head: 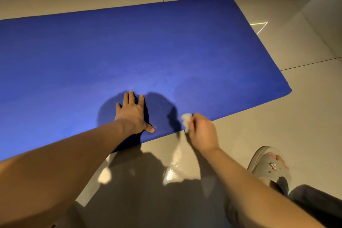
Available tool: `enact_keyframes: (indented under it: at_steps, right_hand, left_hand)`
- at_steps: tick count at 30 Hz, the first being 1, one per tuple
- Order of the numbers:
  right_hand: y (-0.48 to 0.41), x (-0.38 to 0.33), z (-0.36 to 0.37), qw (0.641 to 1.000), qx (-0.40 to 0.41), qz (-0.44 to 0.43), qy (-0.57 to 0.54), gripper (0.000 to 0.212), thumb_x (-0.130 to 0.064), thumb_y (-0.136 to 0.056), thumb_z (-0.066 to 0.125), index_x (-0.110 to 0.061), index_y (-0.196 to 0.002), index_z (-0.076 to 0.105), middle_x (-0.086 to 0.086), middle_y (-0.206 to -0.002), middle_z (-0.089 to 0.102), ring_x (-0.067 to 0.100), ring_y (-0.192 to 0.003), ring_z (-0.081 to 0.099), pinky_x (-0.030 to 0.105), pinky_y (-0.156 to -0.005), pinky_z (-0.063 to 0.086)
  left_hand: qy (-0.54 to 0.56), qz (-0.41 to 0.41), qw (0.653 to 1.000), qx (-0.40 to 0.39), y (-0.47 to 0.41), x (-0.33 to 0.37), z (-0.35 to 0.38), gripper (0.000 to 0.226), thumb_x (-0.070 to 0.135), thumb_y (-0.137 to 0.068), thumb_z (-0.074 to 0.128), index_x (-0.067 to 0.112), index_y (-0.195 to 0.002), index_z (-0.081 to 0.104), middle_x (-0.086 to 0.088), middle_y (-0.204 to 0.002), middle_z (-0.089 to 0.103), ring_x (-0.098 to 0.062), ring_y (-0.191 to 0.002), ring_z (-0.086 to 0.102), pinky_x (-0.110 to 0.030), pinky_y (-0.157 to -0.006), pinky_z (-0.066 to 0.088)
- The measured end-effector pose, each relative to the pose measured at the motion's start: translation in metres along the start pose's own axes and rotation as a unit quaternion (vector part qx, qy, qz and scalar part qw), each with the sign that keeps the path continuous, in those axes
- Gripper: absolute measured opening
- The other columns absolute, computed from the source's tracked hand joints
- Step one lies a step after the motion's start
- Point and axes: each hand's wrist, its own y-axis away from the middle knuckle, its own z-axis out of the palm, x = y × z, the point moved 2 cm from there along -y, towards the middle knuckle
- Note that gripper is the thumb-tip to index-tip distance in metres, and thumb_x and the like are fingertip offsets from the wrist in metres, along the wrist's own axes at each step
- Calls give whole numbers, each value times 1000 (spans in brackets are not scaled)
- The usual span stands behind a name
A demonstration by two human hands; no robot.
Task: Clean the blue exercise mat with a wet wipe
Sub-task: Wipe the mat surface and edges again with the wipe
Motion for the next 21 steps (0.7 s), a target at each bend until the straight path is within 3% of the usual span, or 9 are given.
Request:
enact_keyframes:
  at_steps: [3, 7, 11, 14, 16, 18, 21]
  right_hand:
    - [-28, 24, -25, 995, 51, 90, 17, 22, -25, -101, 54, -10, -84, 55, 7, -78, 63, 32, -75, 61, 32, -62, 37]
    - [-40, 14, -23, 993, 60, 101, 19, 10, -19, -100, 56, -11, -95, 55, 2, -85, 59, 25, -77, 57, 32, -63, 39]
    - [-38, 5, -21, 993, 66, 68, 76, 9, -10, -97, 57, -11, -105, 54, 6, -96, 57, 32, -76, 57, 38, -63, 44]
    - [-26, 3, -10, 989, 66, 11, 132, 5, -4, -92, 58, -7, -95, 60, 11, -95, 55, 37, -72, 57, 37, -60, 40]
    - [-21, 3, -7, 988, 84, -7, 126, 12, -10, -95, 57, -6, -85, 59, 10, -88, 54, 32, -70, 54, 34, -62, 36]
    - [-21, 4, -5, 992, 88, 13, 95, 18, -17, -99, 55, -7, -84, 57, 9, -88, 54, 26, -74, 49, 33, -65, 34]
    - [-18, -14, 5, 996, 60, 27, 53, 13, -10, -94, 55, -12, -82, 55, 8, -88, 55, 28, -76, 49, 33, -66, 34]
  left_hand:
    - [-5, 0, 1000, 5, 0, -1, 2, 138, 74, -70, 77, 20, -163, -9, -17, -167, -20, -35, -155, -18, -60, -124, 11]
    - [-3, 0, 1000, -1, -1, 0, 3, 138, 72, -70, 78, 19, -163, -9, -17, -167, -21, -36, -155, -19, -61, -124, 10]
    - [-10, -1, 1000, -1, 0, 1, 1, 138, 72, -70, 78, 18, -163, -8, -18, -167, -19, -37, -155, -17, -61, -124, 11]
    - [-8, 0, 1000, -3, -1, 1, 1, 139, 72, -69, 79, 17, -163, -7, -19, -167, -19, -38, -155, -17, -62, -123, 12]
    - [-7, 0, 1000, -3, 0, 2, 1, 139, 72, -69, 79, 17, -163, -7, -19, -167, -19, -38, -155, -17, -62, -123, 11]
    - [-10, -2, 1000, -4, 0, 2, 1, 139, 72, -69, 79, 17, -163, -7, -19, -167, -18, -38, -155, -17, -62, -123, 11]
    - [-9, -4, 1000, -6, 1, 3, -1, 139, 72, -69, 79, 17, -163, -7, -19, -167, -18, -38, -155, -17, -62, -123, 12]
